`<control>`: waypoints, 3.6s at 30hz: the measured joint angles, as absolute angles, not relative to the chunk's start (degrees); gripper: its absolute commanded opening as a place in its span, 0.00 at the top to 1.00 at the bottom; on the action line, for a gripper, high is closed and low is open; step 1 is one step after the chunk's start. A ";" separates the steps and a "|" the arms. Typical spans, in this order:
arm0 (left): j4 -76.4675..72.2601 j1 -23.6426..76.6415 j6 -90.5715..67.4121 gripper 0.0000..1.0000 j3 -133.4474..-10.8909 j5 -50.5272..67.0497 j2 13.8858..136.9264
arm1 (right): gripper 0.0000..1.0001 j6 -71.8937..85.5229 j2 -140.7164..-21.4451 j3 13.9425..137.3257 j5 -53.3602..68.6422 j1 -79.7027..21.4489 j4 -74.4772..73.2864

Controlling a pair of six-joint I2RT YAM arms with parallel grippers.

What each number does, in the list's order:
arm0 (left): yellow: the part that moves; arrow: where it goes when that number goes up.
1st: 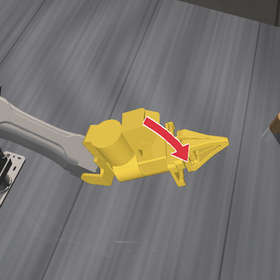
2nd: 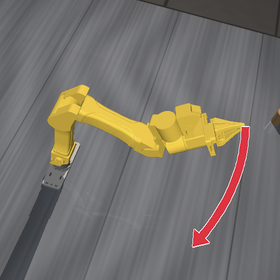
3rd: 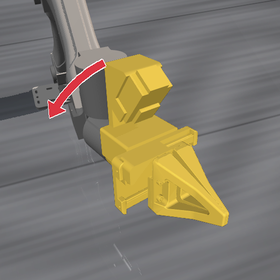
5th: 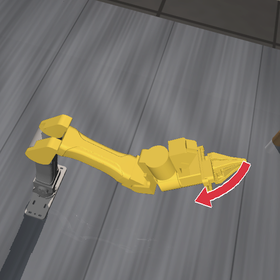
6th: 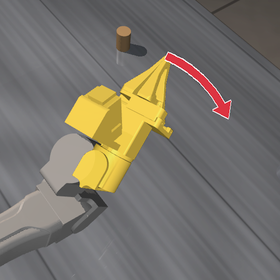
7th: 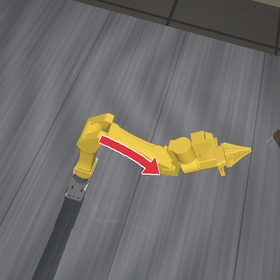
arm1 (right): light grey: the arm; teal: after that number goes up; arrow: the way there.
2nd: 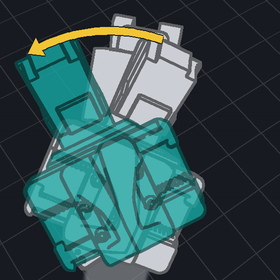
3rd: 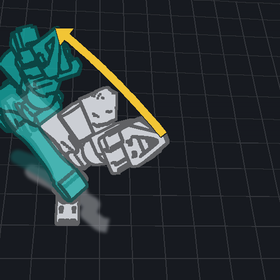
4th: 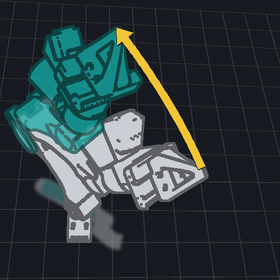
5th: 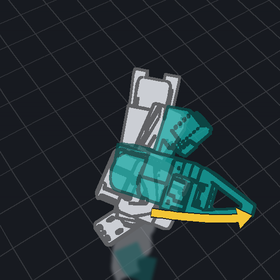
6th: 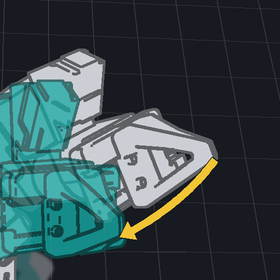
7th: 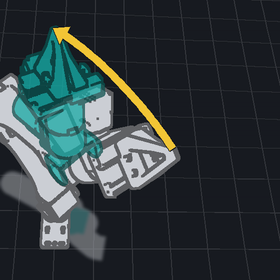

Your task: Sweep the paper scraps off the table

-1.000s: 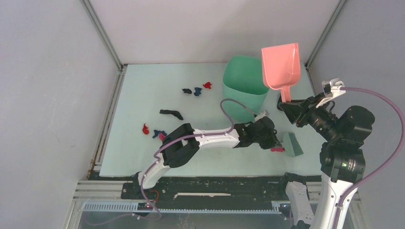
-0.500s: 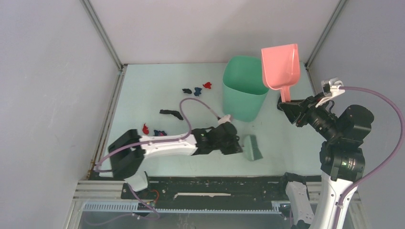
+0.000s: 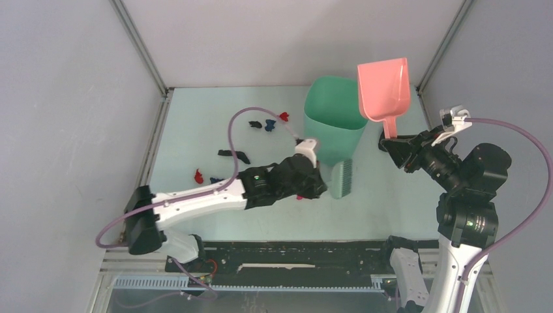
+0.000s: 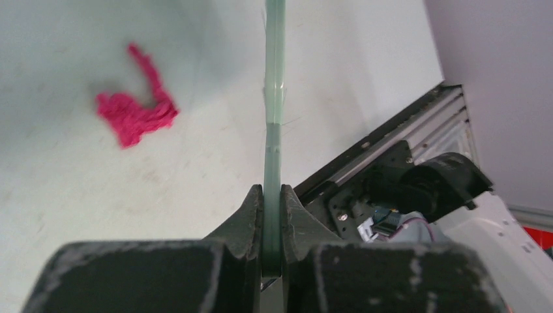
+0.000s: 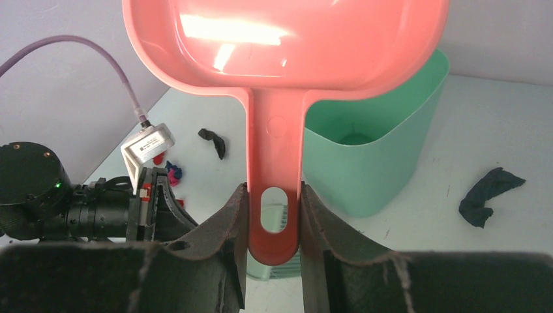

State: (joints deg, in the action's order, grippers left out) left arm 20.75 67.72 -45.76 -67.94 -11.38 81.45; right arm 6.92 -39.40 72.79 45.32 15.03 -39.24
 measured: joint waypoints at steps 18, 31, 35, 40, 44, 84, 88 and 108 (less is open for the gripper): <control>8.29 73.38 -23.33 1.00 -113.01 -22.39 128.33 | 1.00 6.83 -39.55 75.26 42.39 14.94 -39.11; 5.80 71.99 -5.78 1.00 -133.29 -31.62 145.01 | 1.00 6.76 -40.29 75.29 42.61 14.52 -39.18; 5.87 69.87 -6.02 1.00 -133.64 -31.20 145.51 | 1.00 6.79 -40.29 75.29 43.42 14.52 -39.20; 6.59 65.91 -7.07 1.00 -133.67 -29.80 146.28 | 1.00 6.87 -40.29 75.29 44.64 14.55 -39.20; 6.92 63.57 -7.11 1.00 -134.85 -28.51 148.27 | 1.00 6.98 -40.29 75.29 45.41 14.55 -39.20; 8.49 73.78 -9.28 1.00 -113.47 -25.30 123.04 | 1.00 7.33 -40.77 79.29 47.46 15.22 -39.46; 4.69 73.76 -12.25 1.00 -121.84 -26.96 130.23 | 1.00 7.90 -40.82 79.29 46.94 15.81 -39.42; 13.56 65.06 -32.77 1.00 -134.72 -18.41 145.23 | 1.00 8.91 -40.53 79.11 47.46 17.26 -39.62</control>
State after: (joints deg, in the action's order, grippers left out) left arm 13.56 65.06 -32.77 -134.72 -18.41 145.23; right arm 8.91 -40.53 79.11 47.46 17.26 -39.62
